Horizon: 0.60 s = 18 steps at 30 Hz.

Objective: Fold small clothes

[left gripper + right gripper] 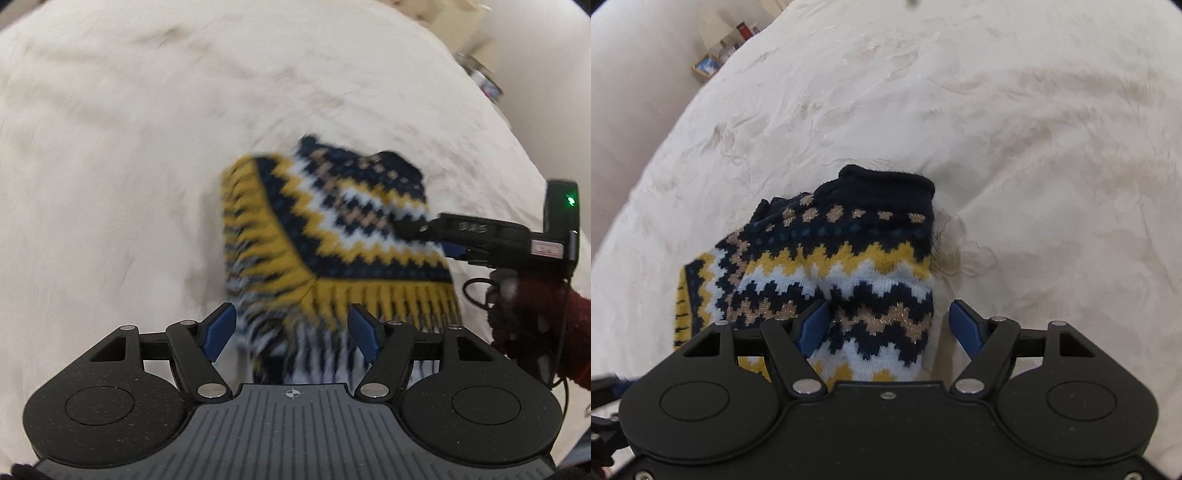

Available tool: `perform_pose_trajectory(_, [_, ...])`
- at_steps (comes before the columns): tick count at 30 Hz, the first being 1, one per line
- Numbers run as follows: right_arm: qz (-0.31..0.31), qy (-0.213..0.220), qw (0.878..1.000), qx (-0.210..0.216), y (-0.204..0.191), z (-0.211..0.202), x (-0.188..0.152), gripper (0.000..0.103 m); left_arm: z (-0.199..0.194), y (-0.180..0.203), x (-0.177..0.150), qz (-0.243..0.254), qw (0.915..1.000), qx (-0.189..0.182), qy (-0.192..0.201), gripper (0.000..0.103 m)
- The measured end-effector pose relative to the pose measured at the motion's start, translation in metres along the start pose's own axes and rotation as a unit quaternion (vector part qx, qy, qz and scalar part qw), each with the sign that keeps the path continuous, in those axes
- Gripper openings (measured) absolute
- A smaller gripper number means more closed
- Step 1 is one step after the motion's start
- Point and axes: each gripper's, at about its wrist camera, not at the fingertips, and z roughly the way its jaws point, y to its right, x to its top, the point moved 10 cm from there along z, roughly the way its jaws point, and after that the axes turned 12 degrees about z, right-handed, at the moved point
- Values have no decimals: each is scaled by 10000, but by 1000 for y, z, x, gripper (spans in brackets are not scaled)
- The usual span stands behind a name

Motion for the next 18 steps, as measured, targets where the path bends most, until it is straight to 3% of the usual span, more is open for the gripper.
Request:
perform_pose_trajectory(5, [287, -121, 9989, 343, 6, -2, -1, 75, 18, -8, -18, -467, 9981, -222, -339, 66])
perform_pose_trajectory(8, [427, -224, 9974, 539, 7, -2, -2, 75, 30, -6, -18, -669, 9953, -579, -402, 66])
perform_pose_trajectory(12, [549, -370, 9949, 755, 5, 1, -5, 75, 47, 1, -18, -686, 9924, -848, -576, 79])
perform_pose_trajectory(15, [744, -480, 9922, 879, 5, 2, -8, 75, 52, -1, -17, -887, 9886, -1003, -681, 79])
perform_pose_trajectory(17, [862, -594, 9895, 1001, 4, 3, -12, 71, 50, -1, -16, -988, 9855, -1224, -631, 69])
perform_pose_trajectory(18, [859, -625, 9893, 998, 1, 4, -13, 62, 50, 0, -17, -1010, 9838, -1338, -642, 60])
